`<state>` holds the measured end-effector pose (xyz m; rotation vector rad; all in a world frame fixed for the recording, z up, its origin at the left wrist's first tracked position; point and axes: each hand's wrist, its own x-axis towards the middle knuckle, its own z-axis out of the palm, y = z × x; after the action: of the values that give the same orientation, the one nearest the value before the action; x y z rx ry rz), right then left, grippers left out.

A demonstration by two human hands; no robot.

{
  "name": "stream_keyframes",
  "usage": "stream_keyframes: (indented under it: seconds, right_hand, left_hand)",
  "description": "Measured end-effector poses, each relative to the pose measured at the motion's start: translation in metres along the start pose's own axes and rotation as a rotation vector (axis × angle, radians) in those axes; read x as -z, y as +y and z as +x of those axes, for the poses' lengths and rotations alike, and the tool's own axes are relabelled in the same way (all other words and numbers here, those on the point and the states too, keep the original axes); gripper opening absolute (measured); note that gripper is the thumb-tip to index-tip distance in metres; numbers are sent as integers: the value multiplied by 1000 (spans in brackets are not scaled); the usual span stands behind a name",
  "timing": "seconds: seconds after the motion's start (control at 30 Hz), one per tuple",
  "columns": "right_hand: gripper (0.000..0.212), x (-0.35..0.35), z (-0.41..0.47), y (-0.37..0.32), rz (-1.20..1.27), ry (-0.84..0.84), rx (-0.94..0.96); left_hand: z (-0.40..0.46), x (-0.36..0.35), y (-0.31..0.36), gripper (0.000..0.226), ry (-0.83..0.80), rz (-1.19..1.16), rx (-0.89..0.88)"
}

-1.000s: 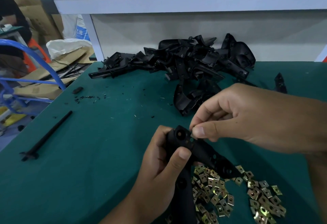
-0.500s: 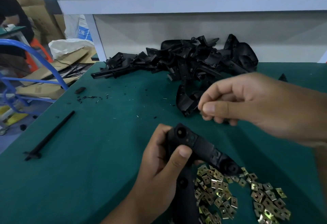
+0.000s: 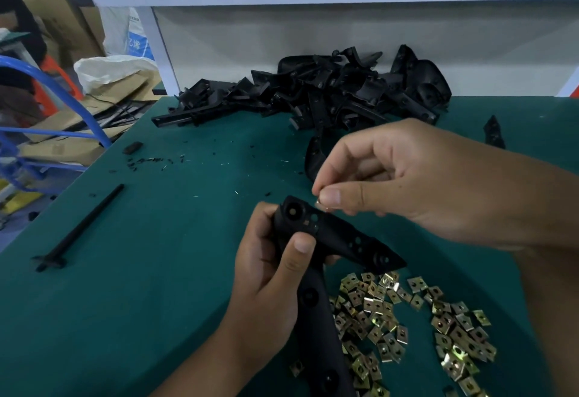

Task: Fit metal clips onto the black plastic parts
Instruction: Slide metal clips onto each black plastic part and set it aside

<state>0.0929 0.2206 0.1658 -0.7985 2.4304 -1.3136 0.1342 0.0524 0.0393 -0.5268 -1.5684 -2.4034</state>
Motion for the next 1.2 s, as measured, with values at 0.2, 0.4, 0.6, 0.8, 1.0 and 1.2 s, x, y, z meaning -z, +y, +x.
stream_keyframes:
  seconds: [0.2, 0.4, 0.6, 0.8, 1.0, 1.2]
  right_hand:
    - [6, -3, 2, -2, -34, 11, 3]
    - [7, 0, -1, -2, -86, -21, 12]
    - [14, 2, -7, -7, -224, -33, -4]
    - [22, 1, -12, -14, -314, -4, 18]
    - [21, 0, -6, -9, -232, -41, -2]
    - [15, -2, -2, -4, -118, -22, -6]
  left_hand:
    - [0, 1, 0, 28, -20, 31, -13]
    - [-1, 1, -1, 25, -35, 41, -11]
    - [-2, 3, -3, 20, -77, 88, -17]
    - [-2, 4, -3, 23, -124, 31, 18]
    - [-2, 3, -1, 21, -154, -25, 53]
    - [7, 5, 3, 24, -159, -1, 73]
